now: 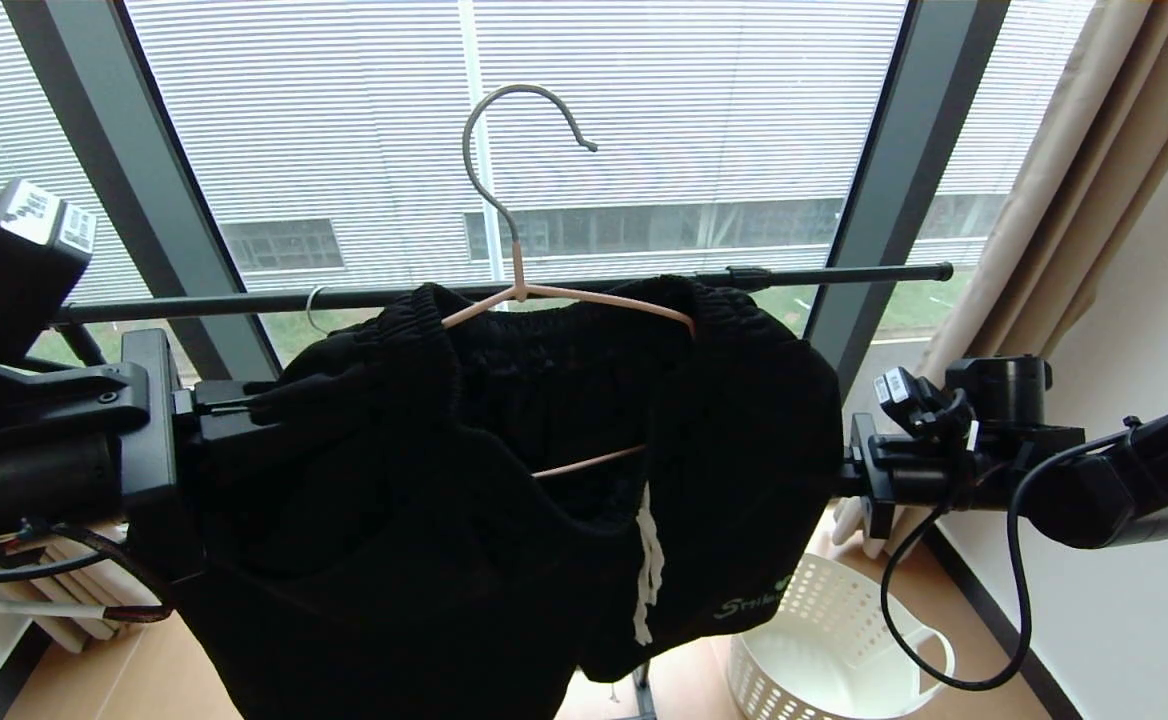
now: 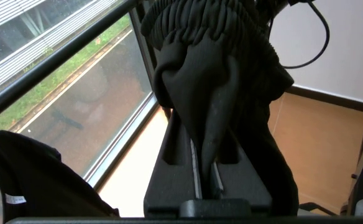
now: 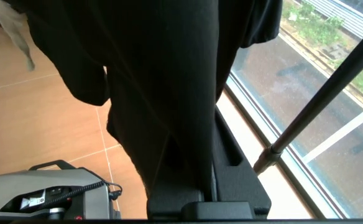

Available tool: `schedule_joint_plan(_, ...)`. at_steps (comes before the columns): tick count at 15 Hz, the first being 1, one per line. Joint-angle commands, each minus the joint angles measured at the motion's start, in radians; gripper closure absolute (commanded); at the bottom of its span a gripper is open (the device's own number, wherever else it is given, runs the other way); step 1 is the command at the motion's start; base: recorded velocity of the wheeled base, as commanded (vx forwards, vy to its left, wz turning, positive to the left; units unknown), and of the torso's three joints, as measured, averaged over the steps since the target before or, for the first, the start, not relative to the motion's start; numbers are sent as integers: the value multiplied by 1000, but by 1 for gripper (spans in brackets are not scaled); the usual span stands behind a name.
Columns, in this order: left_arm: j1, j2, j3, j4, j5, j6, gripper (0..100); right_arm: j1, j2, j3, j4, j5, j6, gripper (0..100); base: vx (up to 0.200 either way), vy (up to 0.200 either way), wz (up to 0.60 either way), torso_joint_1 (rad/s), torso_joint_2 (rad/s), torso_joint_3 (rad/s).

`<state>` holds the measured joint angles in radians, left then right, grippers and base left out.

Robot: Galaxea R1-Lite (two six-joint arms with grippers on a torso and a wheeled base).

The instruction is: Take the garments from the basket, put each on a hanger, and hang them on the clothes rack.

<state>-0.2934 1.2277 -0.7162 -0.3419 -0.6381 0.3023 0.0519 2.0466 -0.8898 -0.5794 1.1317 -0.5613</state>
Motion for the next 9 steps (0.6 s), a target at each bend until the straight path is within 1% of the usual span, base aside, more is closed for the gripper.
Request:
schedule_joint_plan(1,0,-5,3,0,0,-2,100,5,3,3,0,0,0,100,0,0,0,0,0,0)
schedule_joint_plan(4,0,0,7,0,0,-2,100,29,-3,18,0,-4,-2,100,0,0,0,0,0,0)
schedule_joint_plan(7,0,0,6,0,0,-2,100,32,-3,26,0,-10,-9,100,0,0,0,0,0,0)
schedule_joint_plan(8,0,0,6,0,0,-2,100,34,-5,28,0,-10,-9,0,0,0,0,0,0,0)
schedule_joint_plan(9,0,0,7,0,0,-3,100,36,-6,28,0,-10,-11,0,0,0,0,0,0,0)
